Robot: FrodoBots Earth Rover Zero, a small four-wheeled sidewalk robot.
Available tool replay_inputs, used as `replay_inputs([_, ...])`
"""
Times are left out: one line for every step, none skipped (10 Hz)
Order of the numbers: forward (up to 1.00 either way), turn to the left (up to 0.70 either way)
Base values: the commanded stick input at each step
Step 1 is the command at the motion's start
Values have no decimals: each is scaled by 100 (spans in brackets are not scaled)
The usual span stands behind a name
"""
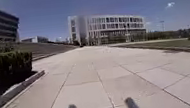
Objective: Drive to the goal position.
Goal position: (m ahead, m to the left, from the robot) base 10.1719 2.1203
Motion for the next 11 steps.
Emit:
replay_inputs([0,0])
replay_inputs([0,0])
replay_inputs([0,0])
replay_inputs([0,0])
replay_inputs([70,0])
replay_inputs([70,0])
replay_inputs([70,0])
replay_inputs([70,0])
replay_inputs([70,0])
replay_inputs([70,0])
replay_inputs([70,0])
